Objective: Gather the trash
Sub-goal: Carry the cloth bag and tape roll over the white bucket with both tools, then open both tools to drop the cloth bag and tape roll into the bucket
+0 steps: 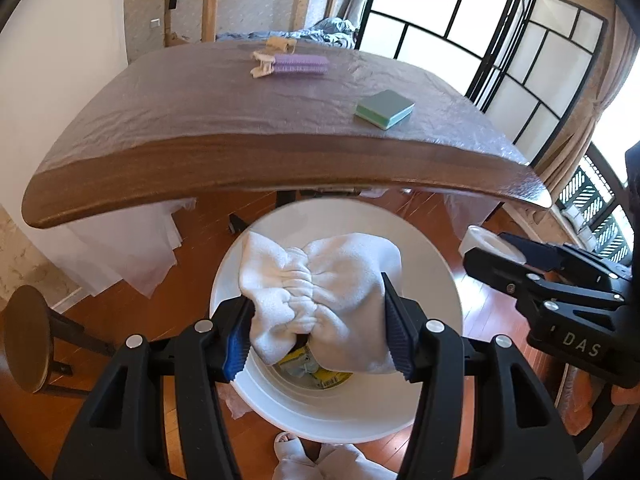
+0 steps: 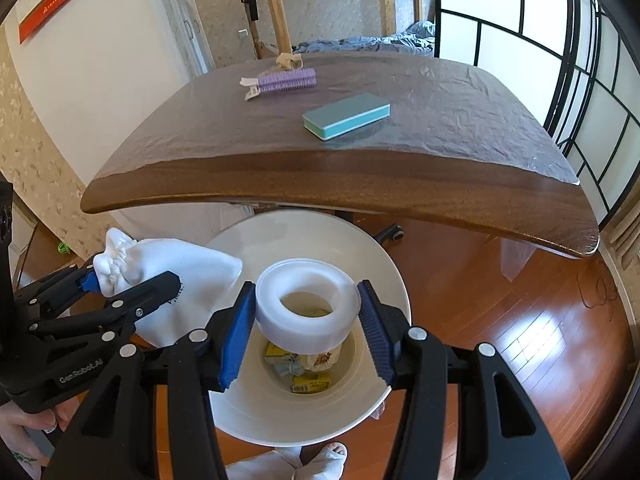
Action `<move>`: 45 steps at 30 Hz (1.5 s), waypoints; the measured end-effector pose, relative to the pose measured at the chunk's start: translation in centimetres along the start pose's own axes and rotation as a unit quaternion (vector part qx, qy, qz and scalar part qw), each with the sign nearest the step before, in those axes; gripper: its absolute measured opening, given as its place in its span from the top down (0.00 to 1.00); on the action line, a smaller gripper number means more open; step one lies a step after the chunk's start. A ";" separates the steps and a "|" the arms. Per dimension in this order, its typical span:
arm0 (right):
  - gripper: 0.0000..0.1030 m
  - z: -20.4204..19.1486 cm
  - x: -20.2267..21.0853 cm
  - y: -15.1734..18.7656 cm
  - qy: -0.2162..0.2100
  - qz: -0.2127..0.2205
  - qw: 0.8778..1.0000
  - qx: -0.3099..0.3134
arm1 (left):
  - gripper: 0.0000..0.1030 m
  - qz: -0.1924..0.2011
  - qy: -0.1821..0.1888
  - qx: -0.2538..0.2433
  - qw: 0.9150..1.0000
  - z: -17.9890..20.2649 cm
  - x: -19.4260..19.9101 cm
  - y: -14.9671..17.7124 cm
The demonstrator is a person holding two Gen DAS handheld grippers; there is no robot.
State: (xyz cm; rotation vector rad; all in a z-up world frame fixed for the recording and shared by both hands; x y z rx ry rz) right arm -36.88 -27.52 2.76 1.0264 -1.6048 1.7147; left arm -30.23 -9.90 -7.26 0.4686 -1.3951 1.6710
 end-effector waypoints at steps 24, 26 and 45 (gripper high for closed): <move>0.51 1.0 -4.1 1.8 -0.008 -0.043 0.999 -0.012 | 0.45 -0.042 -0.038 0.020 0.998 -0.6 -3.7 2.4; 0.51 0.9 -4.4 1.9 -0.009 -0.046 0.999 -0.010 | 0.45 -0.044 -0.040 0.021 0.998 -0.7 -3.8 2.5; 0.51 0.2 -6.3 2.3 -0.005 -0.063 0.998 -0.002 | 0.45 -0.070 -0.053 0.025 0.996 -2.0 -5.6 3.9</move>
Point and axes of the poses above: each gripper's, at about its wrist camera, not at the fingertips, and x roughly against the way its jaws point, z to its right, y to its underside, the point moved 9 cm from there along -x, roughly the way its jaws point, and after that the axes turned 9 degrees about y, right-handed, at the moved point
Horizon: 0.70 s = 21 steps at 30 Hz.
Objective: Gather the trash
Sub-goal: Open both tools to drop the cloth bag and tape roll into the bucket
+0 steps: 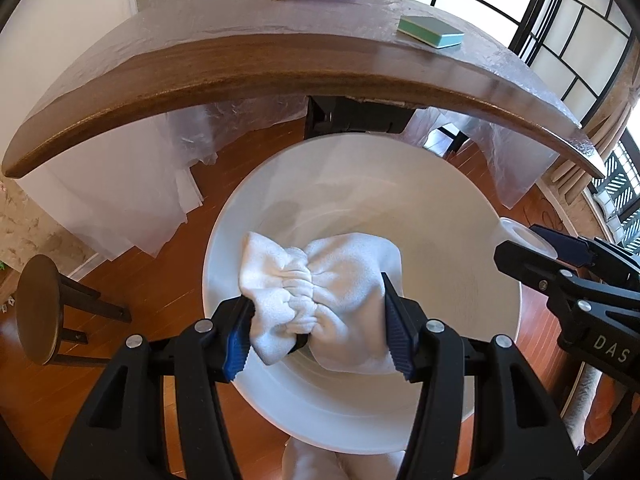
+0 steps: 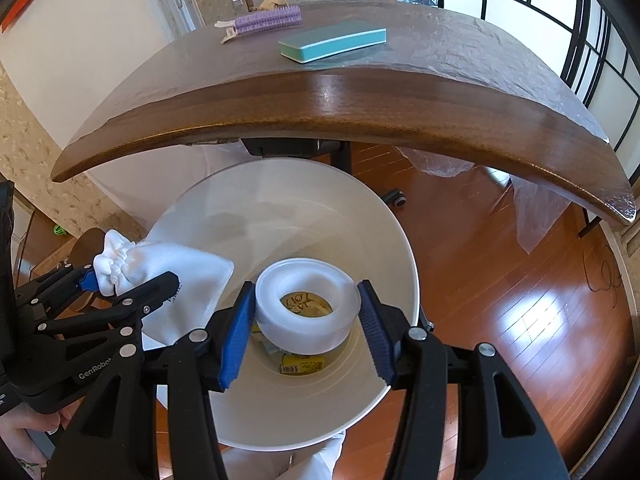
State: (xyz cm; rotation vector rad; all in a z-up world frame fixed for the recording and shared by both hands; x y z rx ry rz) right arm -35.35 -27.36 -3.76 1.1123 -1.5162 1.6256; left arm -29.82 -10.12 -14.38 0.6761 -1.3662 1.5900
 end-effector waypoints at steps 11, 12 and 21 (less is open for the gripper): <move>0.51 -0.2 -0.6 -0.1 0.001 -0.004 1.000 0.006 | 0.45 -0.006 -0.004 -0.001 1.000 0.3 -0.5 -0.3; 0.51 -0.1 -0.4 0.0 0.001 -0.004 1.000 0.006 | 0.45 -0.007 -0.004 -0.002 1.000 0.3 -0.5 -0.3; 0.51 0.0 -0.4 0.0 0.002 -0.005 1.000 0.006 | 0.45 -0.008 -0.005 -0.004 1.000 0.4 -0.6 -0.4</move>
Point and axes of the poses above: each gripper's, at about its wrist camera, not at the fingertips, and x roughly against the way its jaws point, z to its right, y to its underside, the point moved 9 cm from there along -x, roughly the way its jaws point, and after that the axes turned 9 degrees about y, right-handed, at the moved point
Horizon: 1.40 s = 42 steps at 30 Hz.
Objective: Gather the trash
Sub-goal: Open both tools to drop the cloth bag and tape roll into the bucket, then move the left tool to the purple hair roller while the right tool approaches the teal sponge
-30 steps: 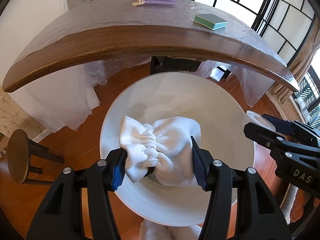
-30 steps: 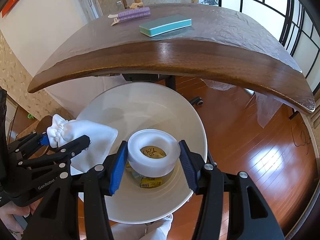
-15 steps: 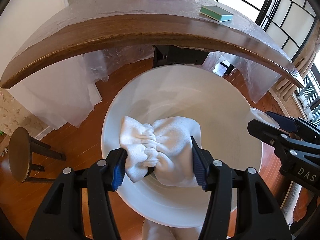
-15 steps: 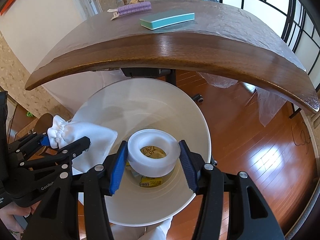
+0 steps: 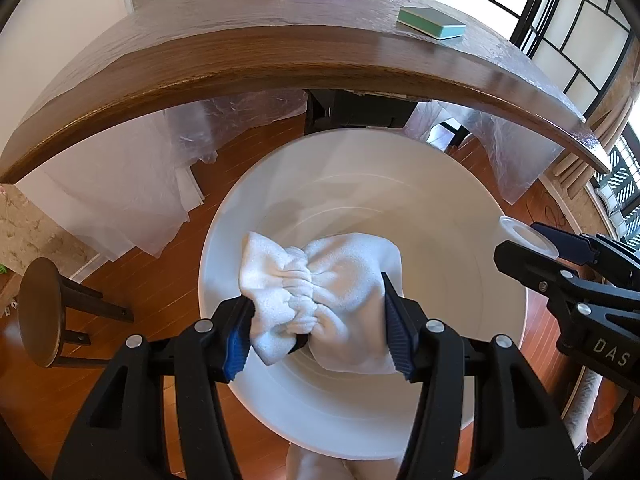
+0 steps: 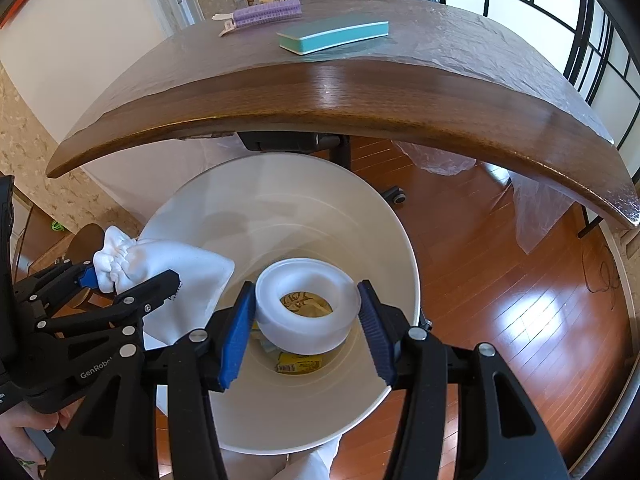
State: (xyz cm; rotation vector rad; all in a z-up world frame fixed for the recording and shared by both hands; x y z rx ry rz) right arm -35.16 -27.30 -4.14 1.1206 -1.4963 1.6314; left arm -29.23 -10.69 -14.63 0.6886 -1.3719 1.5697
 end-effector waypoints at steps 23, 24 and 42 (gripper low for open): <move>0.48 0.0 0.4 -0.2 0.006 0.007 1.000 0.003 | 0.40 -0.005 -0.002 -0.003 1.000 -0.3 0.1 -0.1; 0.48 0.1 0.5 -0.2 0.006 0.007 1.000 0.002 | 0.40 -0.003 -0.001 -0.003 1.000 -0.3 0.2 -0.1; 0.22 0.9 6.2 -3.1 0.028 0.093 0.995 -0.004 | 0.13 0.096 0.011 -0.021 0.995 0.2 7.8 -4.4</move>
Point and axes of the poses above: each gripper's, at about its wrist camera, not at the fingertips, and x roughly against the way its jaws point, z to its right, y to its underside, the point moved 9 cm from there along -x, roughly the way its jaws point, and after that the axes turned 9 degrees about y, right-handed, at the moved point
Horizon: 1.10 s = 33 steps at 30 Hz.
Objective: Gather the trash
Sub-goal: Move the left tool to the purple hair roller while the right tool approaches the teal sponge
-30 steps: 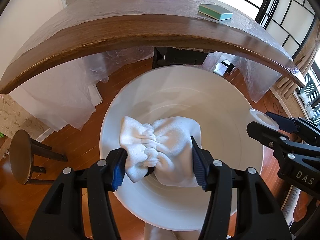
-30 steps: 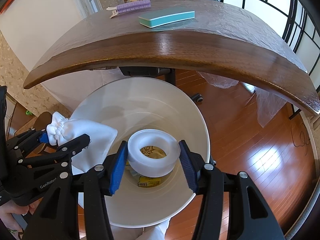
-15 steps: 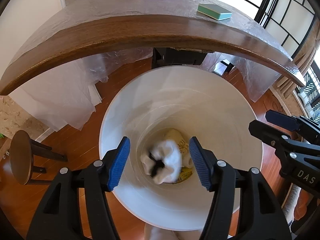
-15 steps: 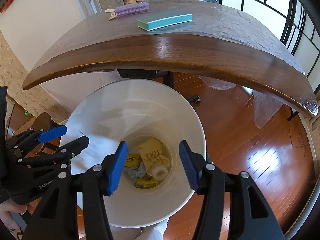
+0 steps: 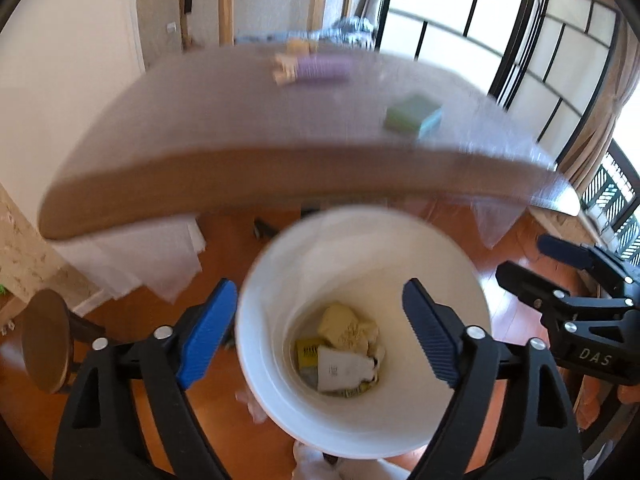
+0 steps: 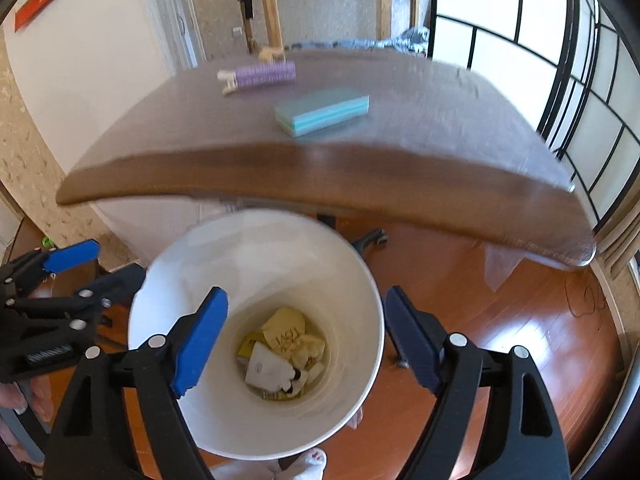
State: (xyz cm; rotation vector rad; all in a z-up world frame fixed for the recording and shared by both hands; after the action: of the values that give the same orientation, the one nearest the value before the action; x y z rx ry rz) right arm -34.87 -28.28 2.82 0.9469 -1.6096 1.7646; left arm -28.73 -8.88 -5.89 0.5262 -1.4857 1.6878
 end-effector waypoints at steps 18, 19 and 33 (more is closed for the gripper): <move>0.04 -0.9 -1.5 -9.2 0.046 0.060 0.994 0.075 | 0.11 0.035 0.026 -0.061 0.997 -2.9 -0.8 -12.0; 0.04 -0.7 -2.0 -9.7 0.042 0.061 0.995 0.074 | 0.11 0.036 0.029 -0.058 0.997 -2.9 -1.5 -12.5; 0.04 -0.7 -9.2 -14.5 -0.047 0.040 0.989 0.132 | 0.11 -0.008 0.031 -0.086 0.996 -4.1 -11.5 -19.5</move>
State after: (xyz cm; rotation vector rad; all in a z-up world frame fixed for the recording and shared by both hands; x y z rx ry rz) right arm -18.00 -25.40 4.01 1.1141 -1.5144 2.0532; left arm -5.84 -8.78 -3.38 0.3889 -1.5599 1.5335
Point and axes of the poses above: each gripper's, at about its wrist camera, not at the fingertips, and x roughly against the way its jaws point, z to its right, y to its underside, the point moved 9 cm from there along -x, roughly the way its jaws point, and after that the axes turned 9 degrees about y, right-handed, at the moved point
